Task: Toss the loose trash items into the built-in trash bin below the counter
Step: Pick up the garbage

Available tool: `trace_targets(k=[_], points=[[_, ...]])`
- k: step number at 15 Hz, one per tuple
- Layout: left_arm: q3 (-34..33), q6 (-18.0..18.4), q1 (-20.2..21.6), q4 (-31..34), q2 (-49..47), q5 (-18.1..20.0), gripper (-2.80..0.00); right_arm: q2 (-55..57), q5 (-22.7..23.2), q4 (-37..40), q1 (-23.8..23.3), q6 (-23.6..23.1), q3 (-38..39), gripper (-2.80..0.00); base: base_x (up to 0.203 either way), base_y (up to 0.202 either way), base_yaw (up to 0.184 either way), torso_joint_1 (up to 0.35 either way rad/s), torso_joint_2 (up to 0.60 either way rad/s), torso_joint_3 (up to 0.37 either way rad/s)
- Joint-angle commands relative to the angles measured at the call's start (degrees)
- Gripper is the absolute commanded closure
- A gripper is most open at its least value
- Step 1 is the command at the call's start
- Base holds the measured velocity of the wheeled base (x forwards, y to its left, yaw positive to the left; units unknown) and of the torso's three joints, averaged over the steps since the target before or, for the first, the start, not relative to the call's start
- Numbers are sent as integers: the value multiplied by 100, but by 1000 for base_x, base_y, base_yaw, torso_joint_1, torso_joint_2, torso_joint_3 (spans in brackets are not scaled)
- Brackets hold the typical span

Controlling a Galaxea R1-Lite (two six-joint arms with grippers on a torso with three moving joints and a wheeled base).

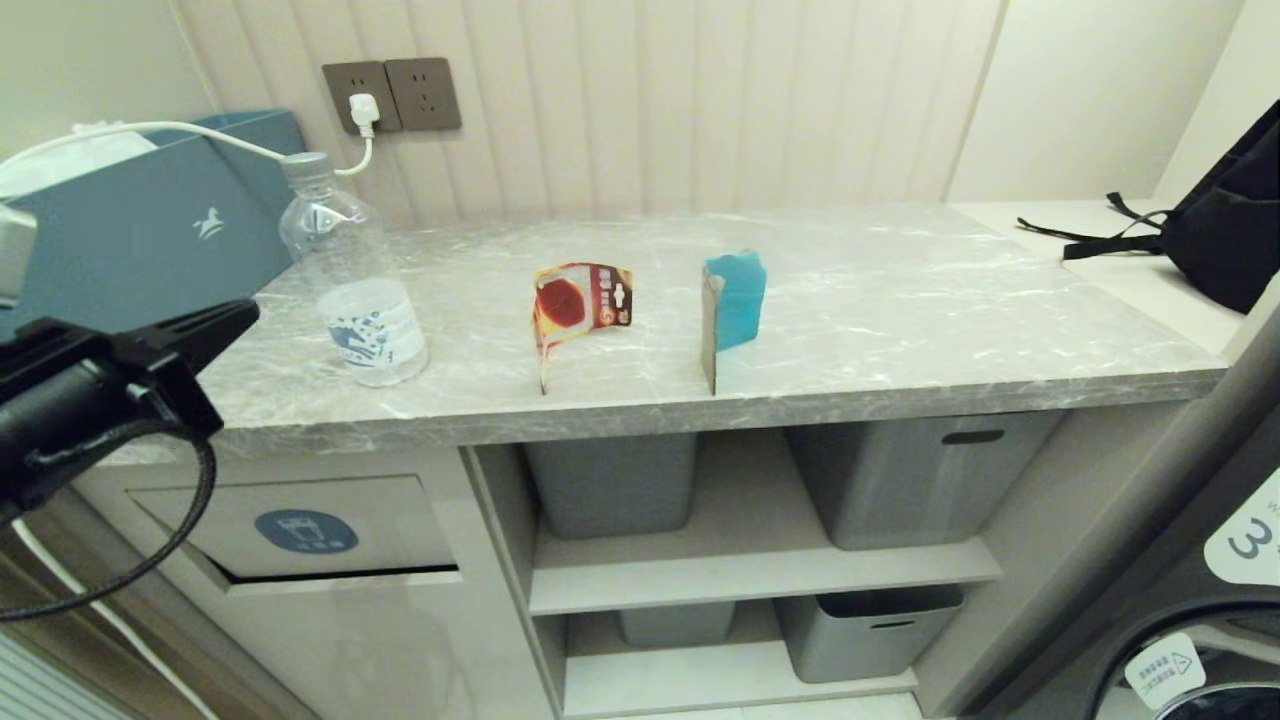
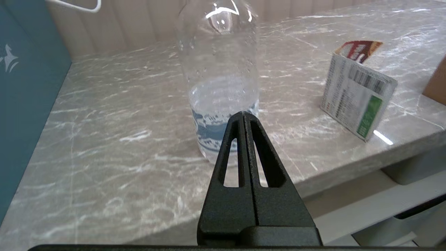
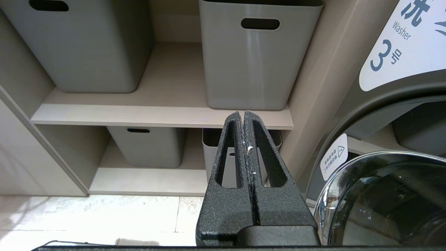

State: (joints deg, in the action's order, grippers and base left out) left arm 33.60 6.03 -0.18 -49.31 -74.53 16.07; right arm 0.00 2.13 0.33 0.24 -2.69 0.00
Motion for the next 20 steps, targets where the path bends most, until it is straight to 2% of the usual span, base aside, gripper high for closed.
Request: trace_targets(k=[1,4,10,16,20], points=[[320,3,-16,-26,-390,10,0,-9,4,2,2,-3,0,0,0,0,0,0,0,0],[794,-4,-79,-26,-805,10,0,-9,-2,2,2,-3,0,0,0,0,0,0,0,0],[1119,-23,-372,-26,-1222,2,0,-9,6,2,2,-3,0,0,0,0,0,0,0,0],[1603,-6,-368,-120,-1659,-112,0,-9,6,2,2,-3,0,0,0,0,0,0,0,0],[1580,-6,-377,-258,-1618,-113,0,-9,-2,2,2,-3,0,0,0,0,0,0,0,0]])
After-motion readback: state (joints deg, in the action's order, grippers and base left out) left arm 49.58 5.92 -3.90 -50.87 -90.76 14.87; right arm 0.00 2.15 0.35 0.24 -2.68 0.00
